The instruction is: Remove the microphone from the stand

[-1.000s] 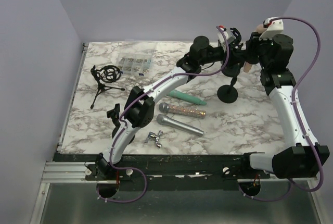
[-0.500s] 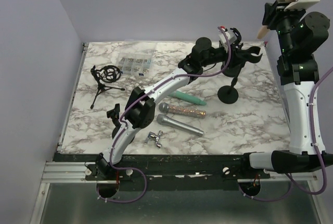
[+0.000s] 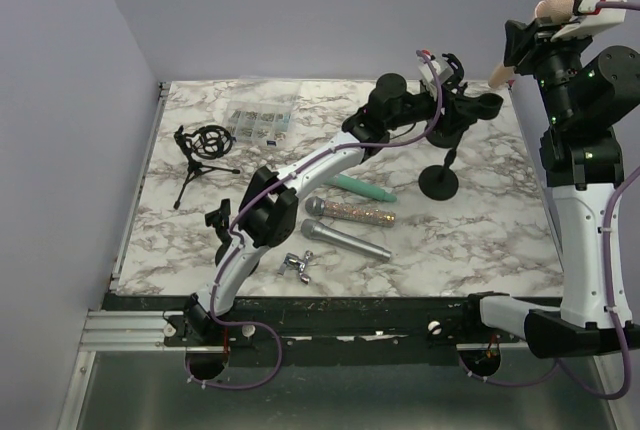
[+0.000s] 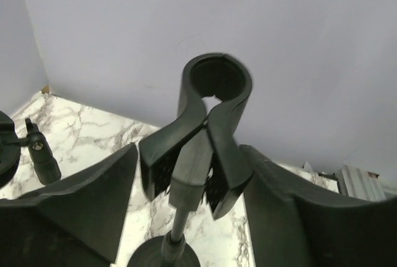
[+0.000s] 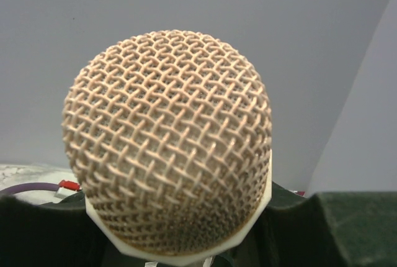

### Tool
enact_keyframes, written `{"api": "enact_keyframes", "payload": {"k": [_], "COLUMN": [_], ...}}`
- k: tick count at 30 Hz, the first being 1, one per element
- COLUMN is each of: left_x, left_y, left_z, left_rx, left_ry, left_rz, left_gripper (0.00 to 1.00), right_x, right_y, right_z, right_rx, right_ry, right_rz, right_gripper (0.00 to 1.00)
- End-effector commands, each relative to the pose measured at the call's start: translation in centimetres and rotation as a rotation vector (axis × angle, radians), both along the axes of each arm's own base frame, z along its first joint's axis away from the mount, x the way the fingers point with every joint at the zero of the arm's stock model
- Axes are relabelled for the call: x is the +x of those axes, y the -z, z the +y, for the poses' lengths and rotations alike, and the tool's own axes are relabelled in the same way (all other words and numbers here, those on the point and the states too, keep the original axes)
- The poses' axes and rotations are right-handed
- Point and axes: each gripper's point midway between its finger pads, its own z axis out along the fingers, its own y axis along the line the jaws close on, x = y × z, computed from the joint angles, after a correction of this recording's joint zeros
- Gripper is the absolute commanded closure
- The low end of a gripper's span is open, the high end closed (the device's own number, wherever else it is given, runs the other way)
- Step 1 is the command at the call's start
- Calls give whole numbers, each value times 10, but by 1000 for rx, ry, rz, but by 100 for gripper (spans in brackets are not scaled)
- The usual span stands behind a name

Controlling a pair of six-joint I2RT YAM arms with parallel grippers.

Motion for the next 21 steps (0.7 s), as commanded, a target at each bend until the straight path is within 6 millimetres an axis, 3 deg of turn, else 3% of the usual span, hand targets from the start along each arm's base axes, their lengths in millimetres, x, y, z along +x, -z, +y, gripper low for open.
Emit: {"api": "enact_keyframes", "payload": {"k": [1,3,11,15,21], "left_x": [-20,-24,-50,-63,-73], "left_y": [-29,-35,-45,-39,-42], "left_z": [6,9,39,71,142], "left_rx": [-28,-23,-2,22,22], "left_ry": [9,19,51,22,-23], "left_rz": [28,23,26,52,145], "left_gripper": [20,3,1,2,3], "right_x": [-5,-5,-1,8,20], "right_y": [6,5,16,20,23], "right_z": [13,15,28,39,64], "right_rx": [8,9,8,47,100], "right_ry": [-73,-85,-155,-211,-341], "right_rz": [22,20,56,84,122], "right_gripper": [99,99,99,99,99]}}
